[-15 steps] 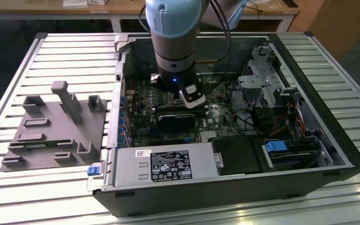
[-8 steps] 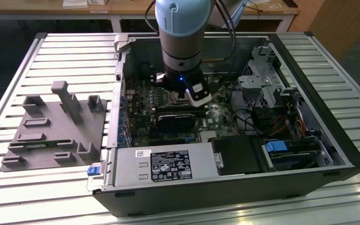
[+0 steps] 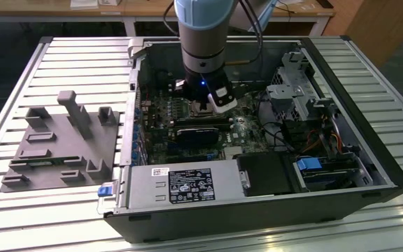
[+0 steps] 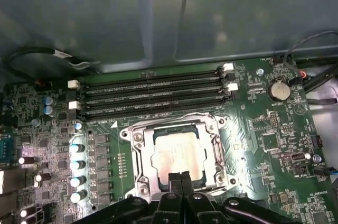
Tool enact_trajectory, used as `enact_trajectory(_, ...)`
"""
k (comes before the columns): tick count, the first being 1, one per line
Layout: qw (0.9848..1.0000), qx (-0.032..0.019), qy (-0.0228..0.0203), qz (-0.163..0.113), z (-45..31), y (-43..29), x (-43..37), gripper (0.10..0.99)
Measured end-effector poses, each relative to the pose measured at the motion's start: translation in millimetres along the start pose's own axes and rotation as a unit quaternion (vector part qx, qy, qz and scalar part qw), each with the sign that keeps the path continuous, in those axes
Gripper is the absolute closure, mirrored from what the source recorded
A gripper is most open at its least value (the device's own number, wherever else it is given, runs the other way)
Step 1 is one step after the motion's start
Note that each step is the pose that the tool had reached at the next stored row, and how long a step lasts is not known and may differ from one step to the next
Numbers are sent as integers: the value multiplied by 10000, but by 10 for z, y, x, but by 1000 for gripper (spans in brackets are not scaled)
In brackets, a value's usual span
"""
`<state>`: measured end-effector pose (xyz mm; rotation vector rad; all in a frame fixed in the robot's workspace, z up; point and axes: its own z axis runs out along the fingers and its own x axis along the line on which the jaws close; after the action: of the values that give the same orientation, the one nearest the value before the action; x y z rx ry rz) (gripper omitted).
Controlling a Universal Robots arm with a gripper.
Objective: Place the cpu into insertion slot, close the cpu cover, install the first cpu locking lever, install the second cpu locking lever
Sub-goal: 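Install the second cpu locking lever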
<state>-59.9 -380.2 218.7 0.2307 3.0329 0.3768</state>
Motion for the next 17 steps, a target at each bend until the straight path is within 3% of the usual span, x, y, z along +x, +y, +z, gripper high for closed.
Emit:
enact_trajectory(4,9997,221,-31,-21,18,71,9,984)
enact_trajectory(6,9995,297,-41,-28,30,120,13,984)
enact_trajectory(10,9992,394,-55,-37,57,229,21,984)
enact_trajectory(14,9988,486,-68,-47,74,286,-6,984)
enact_trajectory(17,9986,521,-73,-49,81,310,-22,984)
